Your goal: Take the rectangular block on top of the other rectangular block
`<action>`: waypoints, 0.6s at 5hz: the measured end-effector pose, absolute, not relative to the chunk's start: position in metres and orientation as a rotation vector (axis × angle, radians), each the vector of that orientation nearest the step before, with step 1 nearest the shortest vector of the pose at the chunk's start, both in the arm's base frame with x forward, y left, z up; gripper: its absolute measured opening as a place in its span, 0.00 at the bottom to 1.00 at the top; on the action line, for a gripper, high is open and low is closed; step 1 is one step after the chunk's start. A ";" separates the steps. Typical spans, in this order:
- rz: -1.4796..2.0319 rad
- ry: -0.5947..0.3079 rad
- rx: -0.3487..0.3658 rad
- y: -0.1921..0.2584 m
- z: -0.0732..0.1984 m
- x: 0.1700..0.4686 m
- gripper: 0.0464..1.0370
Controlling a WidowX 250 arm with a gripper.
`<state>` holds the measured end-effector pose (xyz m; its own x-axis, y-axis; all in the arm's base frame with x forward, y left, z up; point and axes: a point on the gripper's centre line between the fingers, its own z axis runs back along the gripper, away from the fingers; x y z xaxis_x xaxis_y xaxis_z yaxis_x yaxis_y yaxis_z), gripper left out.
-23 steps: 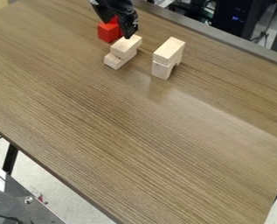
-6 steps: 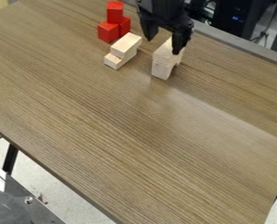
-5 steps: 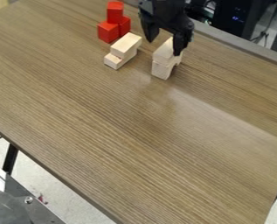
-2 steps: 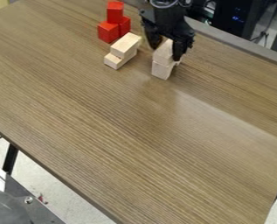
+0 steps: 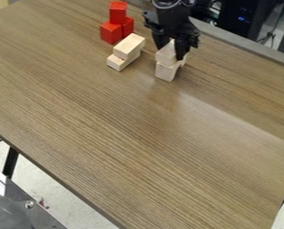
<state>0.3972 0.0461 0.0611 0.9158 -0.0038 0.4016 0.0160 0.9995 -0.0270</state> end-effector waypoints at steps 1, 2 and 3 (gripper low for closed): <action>-0.001 -0.445 -0.038 0.052 0.075 0.393 0.51; 0.033 -0.485 -0.035 0.074 0.090 0.383 0.51; 0.029 -0.499 -0.029 0.088 0.092 0.375 0.51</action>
